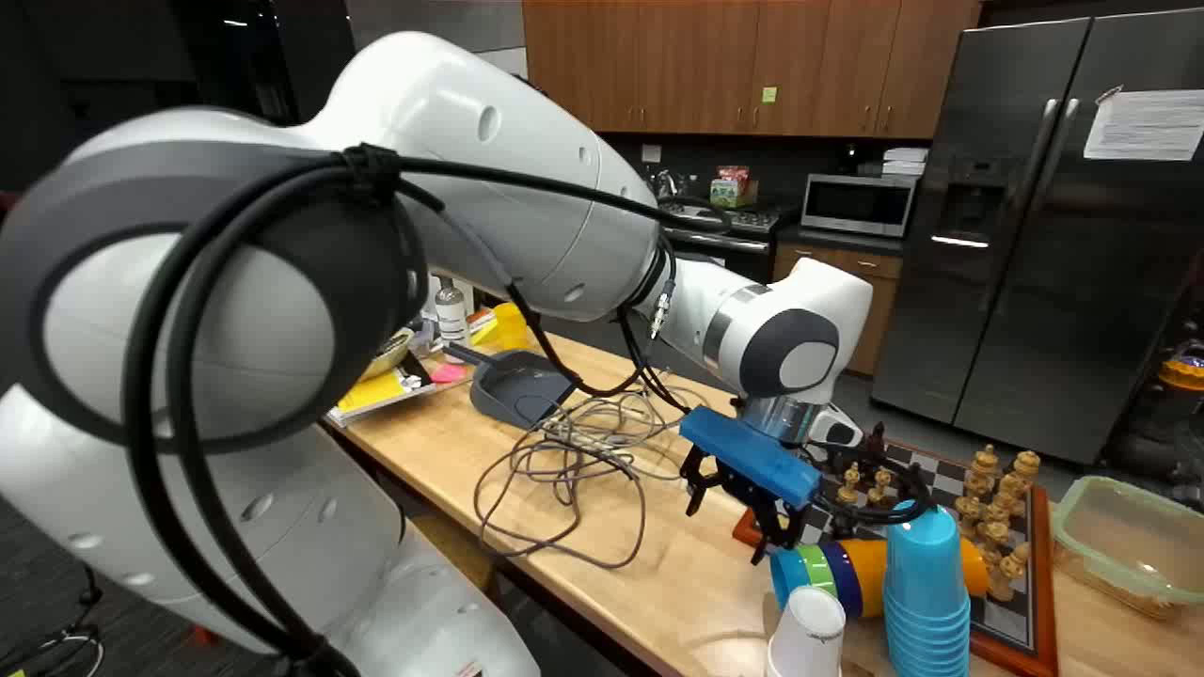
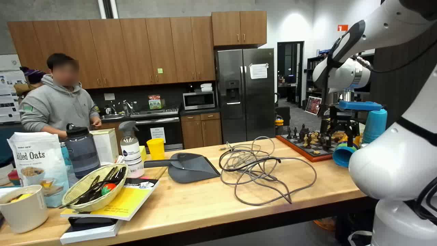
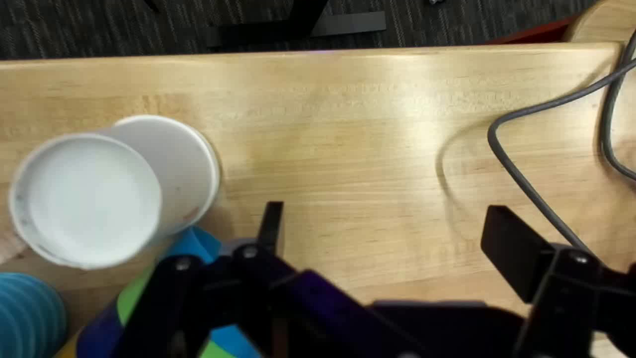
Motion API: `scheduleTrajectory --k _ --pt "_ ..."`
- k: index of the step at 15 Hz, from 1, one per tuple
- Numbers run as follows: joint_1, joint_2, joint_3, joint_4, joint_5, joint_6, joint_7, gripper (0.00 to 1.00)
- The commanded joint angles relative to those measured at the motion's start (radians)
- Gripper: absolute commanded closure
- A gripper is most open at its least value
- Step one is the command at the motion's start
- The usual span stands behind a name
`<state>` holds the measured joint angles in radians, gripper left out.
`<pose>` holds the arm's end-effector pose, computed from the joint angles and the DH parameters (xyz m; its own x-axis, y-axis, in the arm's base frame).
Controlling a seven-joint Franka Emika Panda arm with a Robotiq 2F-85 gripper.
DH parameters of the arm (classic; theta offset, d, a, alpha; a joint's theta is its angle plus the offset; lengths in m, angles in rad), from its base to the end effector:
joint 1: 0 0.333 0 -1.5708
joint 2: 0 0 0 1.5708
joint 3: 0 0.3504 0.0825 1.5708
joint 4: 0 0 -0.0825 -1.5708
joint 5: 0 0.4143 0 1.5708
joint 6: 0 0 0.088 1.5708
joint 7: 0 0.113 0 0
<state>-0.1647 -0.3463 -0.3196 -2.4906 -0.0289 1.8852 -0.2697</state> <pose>0.3609 -0.1919 0.3961 0.9604 -0.1455 -0.2377 -0.1846 -0.9711 -0.1515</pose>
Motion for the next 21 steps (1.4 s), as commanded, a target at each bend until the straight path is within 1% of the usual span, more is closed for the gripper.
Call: scheduleTrajectory --k 1,15,18,21 --pt "-0.018 0.002 0.017 0.002 0.006 -0.002 -0.005 0.00" --pt "-0.018 0.002 0.017 0.002 0.006 -0.002 -0.005 0.00" --pt "-0.012 -0.009 0.023 -0.011 0.006 0.002 -0.033 0.00" --pt "0.004 -0.041 0.048 -0.048 -0.007 0.015 -0.078 0.00"
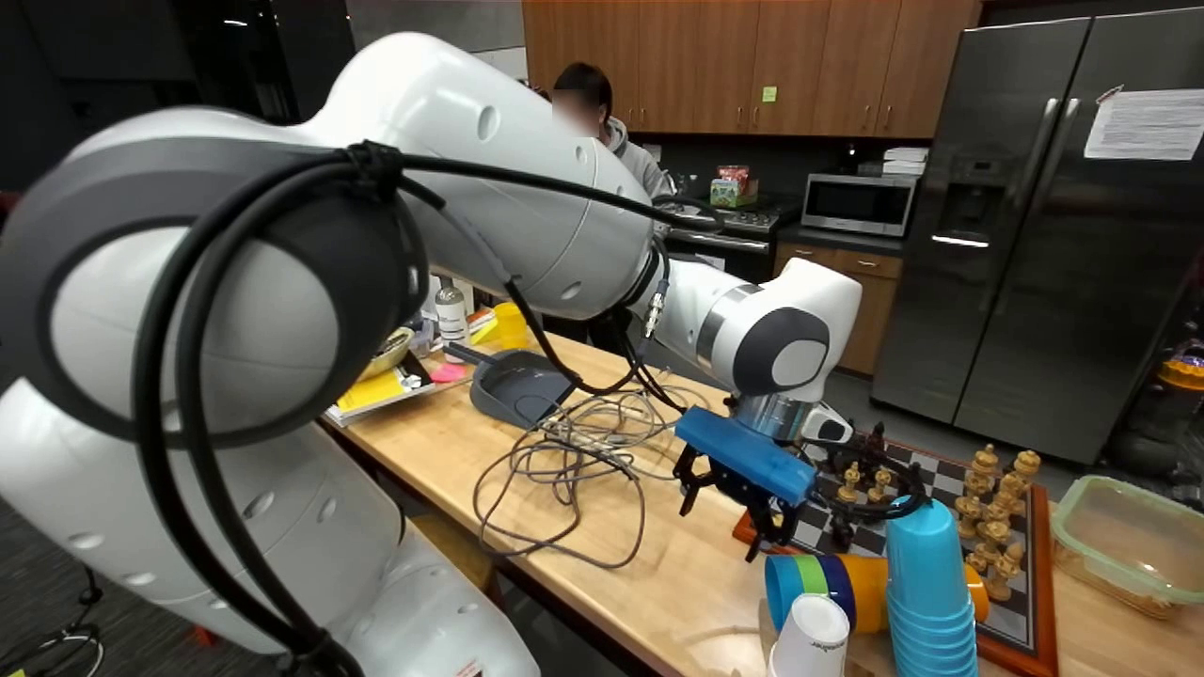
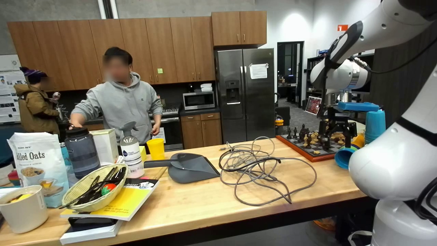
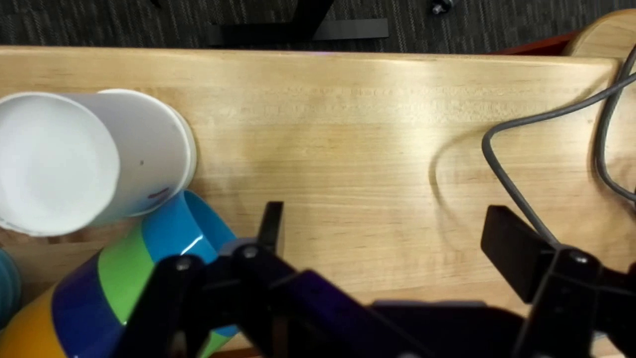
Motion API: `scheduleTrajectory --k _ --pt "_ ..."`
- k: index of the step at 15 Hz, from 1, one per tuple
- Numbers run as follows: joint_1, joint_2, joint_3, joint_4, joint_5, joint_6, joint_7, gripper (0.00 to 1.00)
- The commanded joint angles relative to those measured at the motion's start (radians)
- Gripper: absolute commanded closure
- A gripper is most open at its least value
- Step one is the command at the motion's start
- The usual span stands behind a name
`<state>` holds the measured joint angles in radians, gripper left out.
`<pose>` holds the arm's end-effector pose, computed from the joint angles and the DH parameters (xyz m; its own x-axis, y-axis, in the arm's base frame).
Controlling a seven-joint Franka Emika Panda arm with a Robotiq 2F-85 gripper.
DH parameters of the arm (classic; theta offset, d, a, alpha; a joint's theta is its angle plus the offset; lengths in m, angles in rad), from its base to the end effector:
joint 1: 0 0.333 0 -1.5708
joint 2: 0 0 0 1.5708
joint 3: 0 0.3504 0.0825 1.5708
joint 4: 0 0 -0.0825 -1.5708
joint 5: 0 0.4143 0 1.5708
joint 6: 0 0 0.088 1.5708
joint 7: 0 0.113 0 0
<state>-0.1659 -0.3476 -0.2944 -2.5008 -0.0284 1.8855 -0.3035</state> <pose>0.3627 -0.1815 0.3932 0.9664 -0.0910 -0.2406 -0.1307 -0.9793 -0.1544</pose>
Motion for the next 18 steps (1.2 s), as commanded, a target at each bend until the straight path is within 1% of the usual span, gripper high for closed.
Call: scheduleTrajectory --k 1,6,12,15,18 --pt "0.009 -0.049 0.034 -0.051 -0.014 0.018 -0.055 0.00" --pt "0.046 -0.121 0.106 -0.140 -0.058 0.044 -0.090 0.00" --pt "0.124 -0.204 0.179 -0.218 -0.099 0.061 -0.106 0.00" --pt "0.162 -0.235 0.198 -0.237 -0.097 0.069 -0.121 0.00" --pt "0.194 -0.248 0.198 -0.232 -0.087 0.064 -0.151 0.00"
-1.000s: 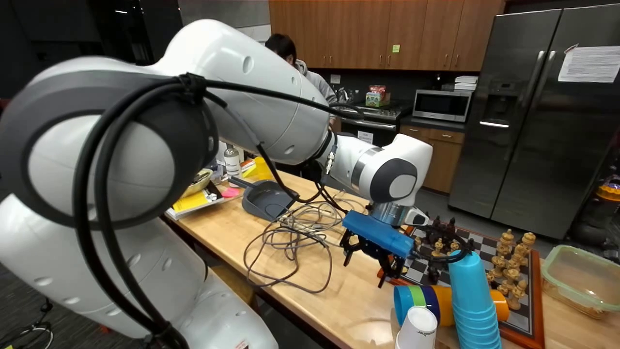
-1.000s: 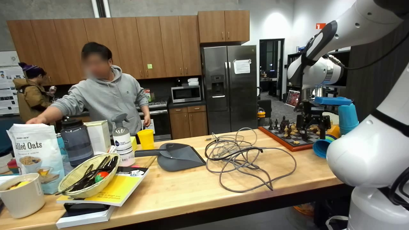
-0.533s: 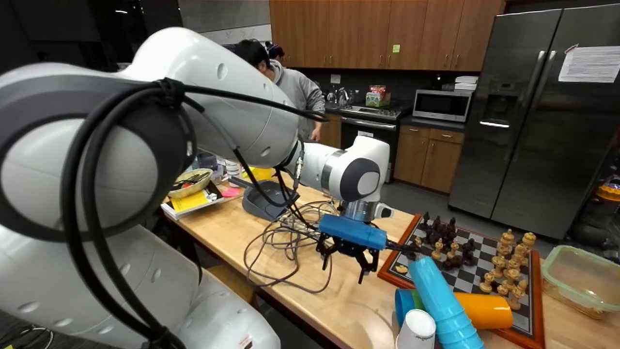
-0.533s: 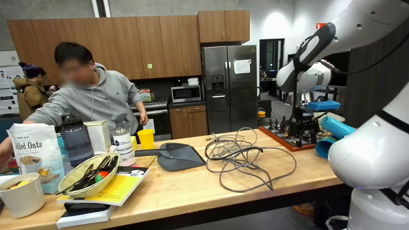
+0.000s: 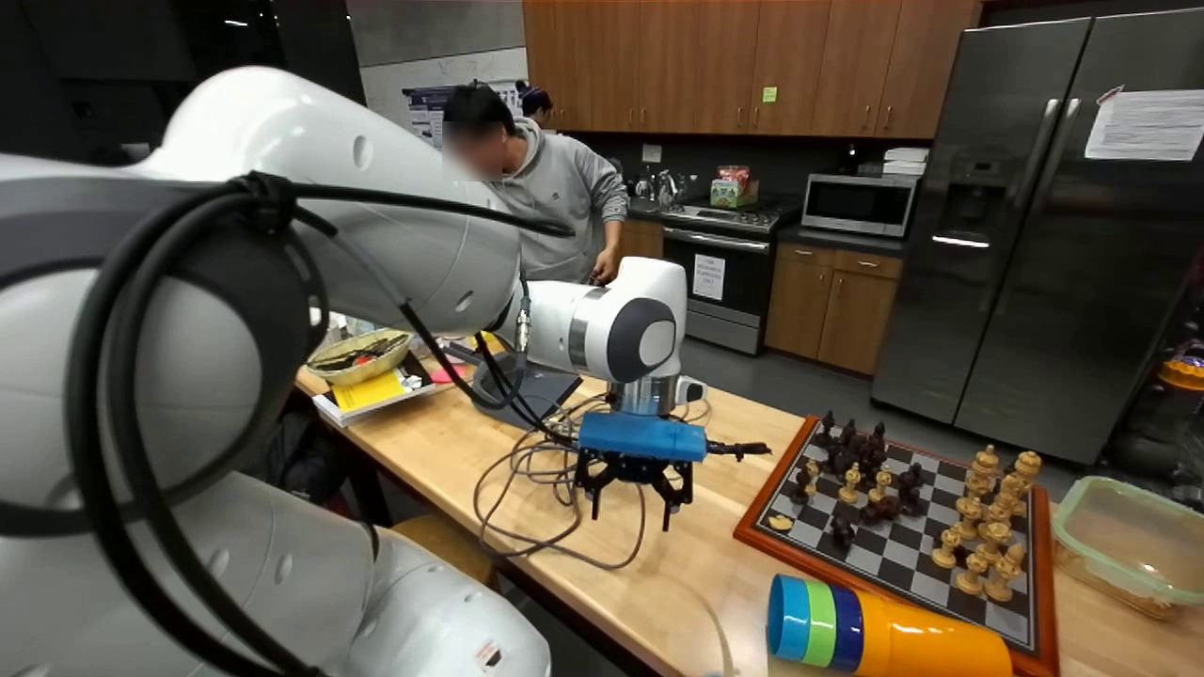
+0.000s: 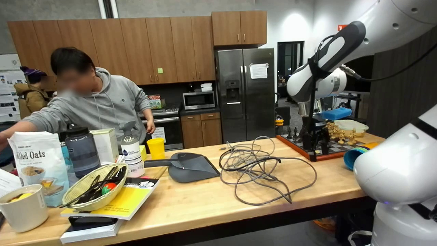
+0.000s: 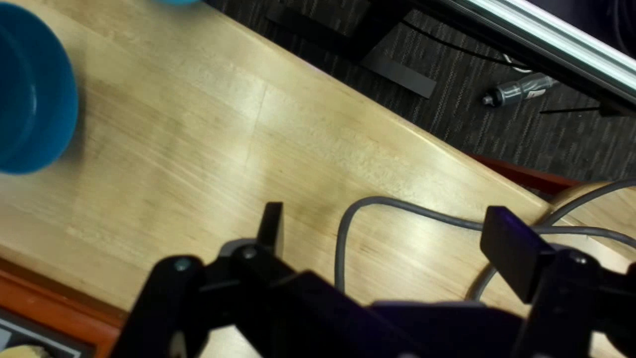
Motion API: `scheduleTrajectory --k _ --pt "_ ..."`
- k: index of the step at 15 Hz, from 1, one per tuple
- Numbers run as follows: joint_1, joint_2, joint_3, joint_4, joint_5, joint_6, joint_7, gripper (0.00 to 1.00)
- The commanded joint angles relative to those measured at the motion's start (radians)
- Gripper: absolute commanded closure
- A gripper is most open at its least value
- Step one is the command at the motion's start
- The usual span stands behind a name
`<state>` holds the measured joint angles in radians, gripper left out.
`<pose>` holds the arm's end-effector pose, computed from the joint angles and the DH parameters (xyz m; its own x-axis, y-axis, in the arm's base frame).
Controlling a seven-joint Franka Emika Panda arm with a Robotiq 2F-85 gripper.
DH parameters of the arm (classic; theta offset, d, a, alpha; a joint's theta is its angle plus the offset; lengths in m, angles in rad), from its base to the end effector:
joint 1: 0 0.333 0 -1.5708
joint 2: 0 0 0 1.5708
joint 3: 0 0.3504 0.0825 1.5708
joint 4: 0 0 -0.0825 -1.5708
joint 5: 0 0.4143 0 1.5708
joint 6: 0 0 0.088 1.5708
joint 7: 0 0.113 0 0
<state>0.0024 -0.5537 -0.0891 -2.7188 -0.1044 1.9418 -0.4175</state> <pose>0.3348 -0.0345 0.3804 0.8969 0.3838 -0.2197 0.3816 -0.9227 -0.0541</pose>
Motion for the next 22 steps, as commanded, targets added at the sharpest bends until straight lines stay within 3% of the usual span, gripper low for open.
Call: scheduleTrajectory --k 1,9,14,22 --pt "0.032 -0.041 -0.009 -0.010 -0.012 0.006 -0.048 0.00" --pt "0.063 -0.006 -0.043 0.039 0.011 -0.012 -0.168 0.00" --pt "0.087 0.076 -0.077 0.130 0.093 -0.056 -0.279 0.00" --pt "0.098 0.267 -0.025 0.228 0.235 -0.139 -0.305 0.00"
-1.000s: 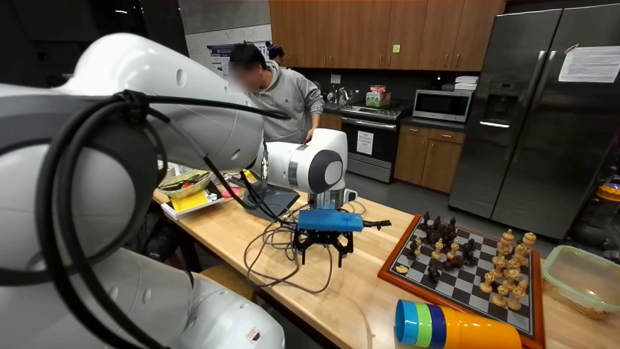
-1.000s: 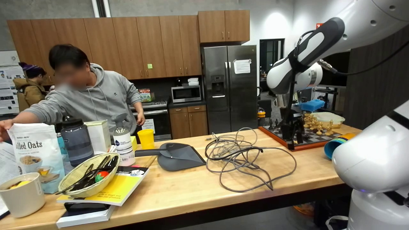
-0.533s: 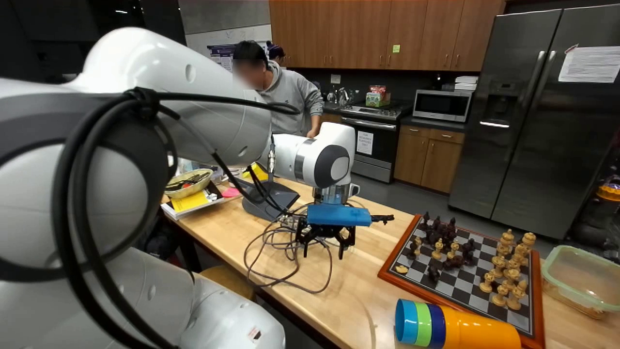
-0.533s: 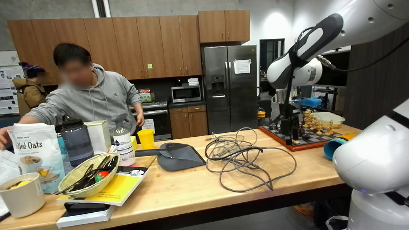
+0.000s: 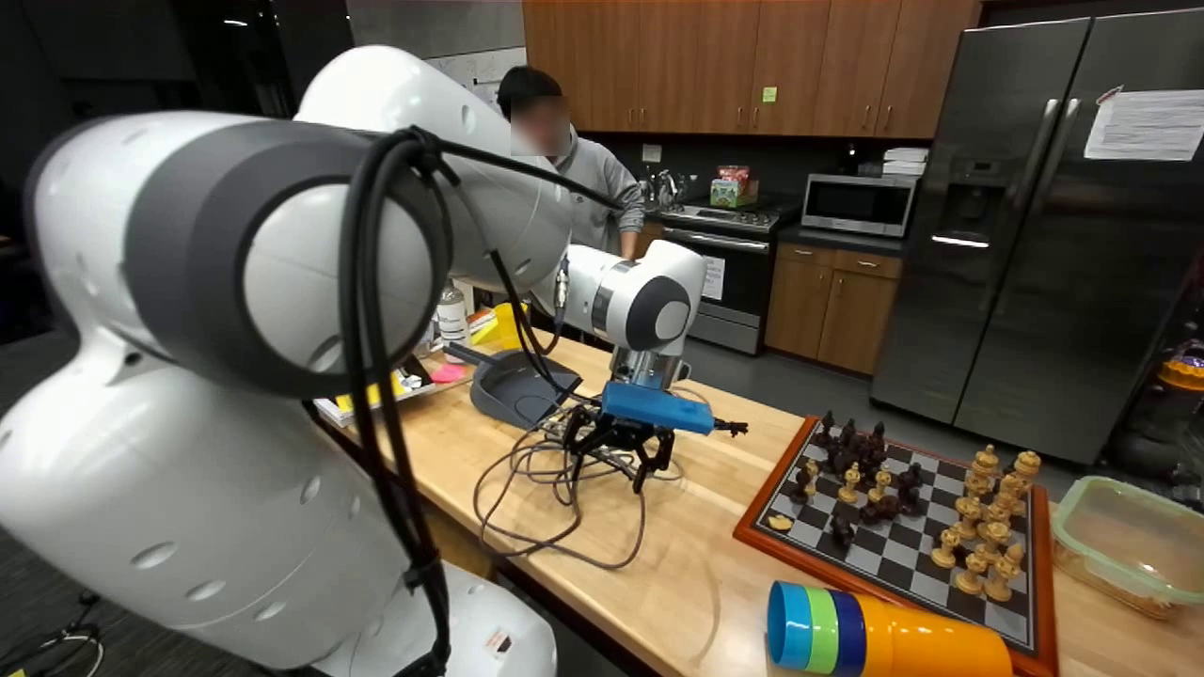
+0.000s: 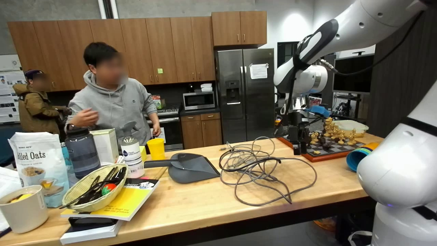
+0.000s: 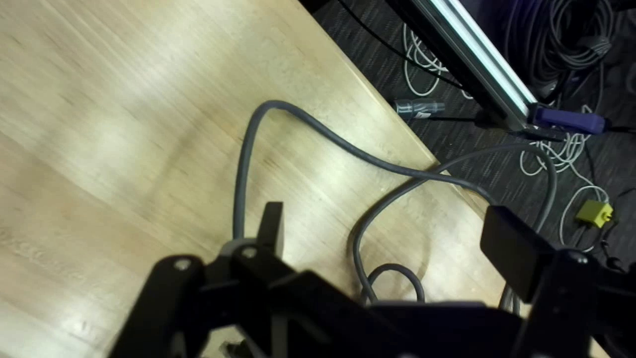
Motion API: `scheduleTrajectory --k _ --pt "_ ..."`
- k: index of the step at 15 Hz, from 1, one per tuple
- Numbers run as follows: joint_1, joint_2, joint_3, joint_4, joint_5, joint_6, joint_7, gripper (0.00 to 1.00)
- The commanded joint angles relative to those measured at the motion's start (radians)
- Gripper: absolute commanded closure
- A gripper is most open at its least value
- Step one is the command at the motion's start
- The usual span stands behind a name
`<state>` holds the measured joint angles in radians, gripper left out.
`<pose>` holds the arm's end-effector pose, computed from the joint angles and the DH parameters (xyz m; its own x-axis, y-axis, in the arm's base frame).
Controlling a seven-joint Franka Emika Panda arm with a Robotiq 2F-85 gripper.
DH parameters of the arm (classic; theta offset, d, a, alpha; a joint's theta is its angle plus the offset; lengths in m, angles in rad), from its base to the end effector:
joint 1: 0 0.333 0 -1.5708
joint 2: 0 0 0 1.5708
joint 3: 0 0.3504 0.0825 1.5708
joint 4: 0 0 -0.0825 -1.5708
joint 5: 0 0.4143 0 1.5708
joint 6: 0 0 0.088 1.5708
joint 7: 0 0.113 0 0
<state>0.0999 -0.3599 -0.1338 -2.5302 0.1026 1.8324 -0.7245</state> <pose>0.3884 -0.0036 0.3882 0.7599 0.6288 -0.1650 0.5615 -0.7627 -0.3210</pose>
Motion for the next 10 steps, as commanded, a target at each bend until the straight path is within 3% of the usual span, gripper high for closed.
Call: scheduleTrajectory --k 1,10 --pt "-0.002 0.091 0.032 0.043 0.028 -0.026 0.005 0.00" --pt "-0.023 0.199 0.071 0.100 0.016 -0.042 -0.004 0.00"
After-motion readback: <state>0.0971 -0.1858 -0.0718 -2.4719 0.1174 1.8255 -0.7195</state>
